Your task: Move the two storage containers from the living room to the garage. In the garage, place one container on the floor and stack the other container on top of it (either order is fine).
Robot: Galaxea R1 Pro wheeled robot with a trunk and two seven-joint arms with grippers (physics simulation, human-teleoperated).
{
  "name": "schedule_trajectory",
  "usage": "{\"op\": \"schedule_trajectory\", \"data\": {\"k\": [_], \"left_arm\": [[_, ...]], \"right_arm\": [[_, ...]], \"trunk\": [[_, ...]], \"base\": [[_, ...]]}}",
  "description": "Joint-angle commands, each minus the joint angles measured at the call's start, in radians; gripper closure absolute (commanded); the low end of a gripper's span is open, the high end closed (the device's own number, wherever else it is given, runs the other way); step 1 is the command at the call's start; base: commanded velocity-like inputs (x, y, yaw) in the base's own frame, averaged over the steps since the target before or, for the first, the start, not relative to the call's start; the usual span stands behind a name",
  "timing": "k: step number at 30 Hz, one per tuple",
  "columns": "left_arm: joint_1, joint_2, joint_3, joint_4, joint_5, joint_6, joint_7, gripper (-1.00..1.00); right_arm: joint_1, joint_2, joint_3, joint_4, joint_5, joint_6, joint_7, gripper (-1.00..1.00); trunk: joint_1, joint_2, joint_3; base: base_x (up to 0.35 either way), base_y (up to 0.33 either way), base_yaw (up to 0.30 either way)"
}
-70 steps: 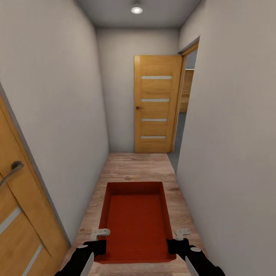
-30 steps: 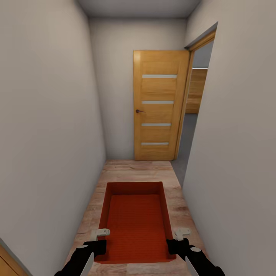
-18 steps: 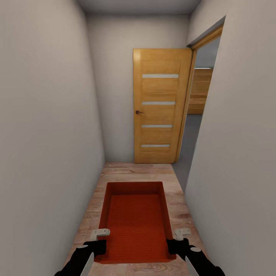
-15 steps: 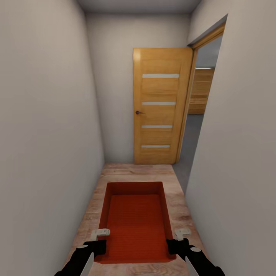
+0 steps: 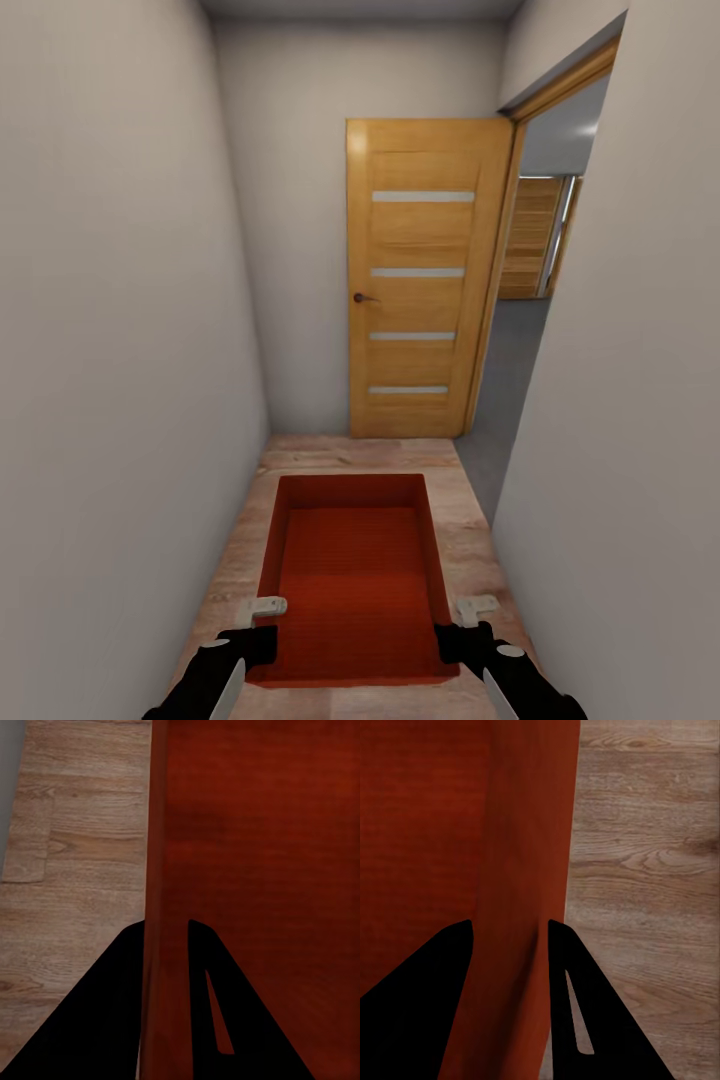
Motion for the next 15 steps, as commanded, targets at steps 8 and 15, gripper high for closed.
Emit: {"op": "schedule_trajectory", "data": {"k": [8, 15], "left_arm": [[0.0, 0.002, -0.001, 0.0, -0.017, 0.008, 0.019, 1.0], [0.0, 0.002, -0.002, 0.0, -0.017, 0.008, 0.019, 1.0]], "right_arm": [[-0.001, -0.001, 0.008, -0.023, -0.015, -0.021, 0.024, 1.0], [-0.001, -0.001, 0.008, -0.023, -0.015, -0.021, 0.024, 1.0]], "trunk": [[0.001, -0.001, -0.002], [0.001, -0.001, -0.002]], "base": [[0.329, 0.0, 0.0], [0.329, 0.038, 0.0]]}}
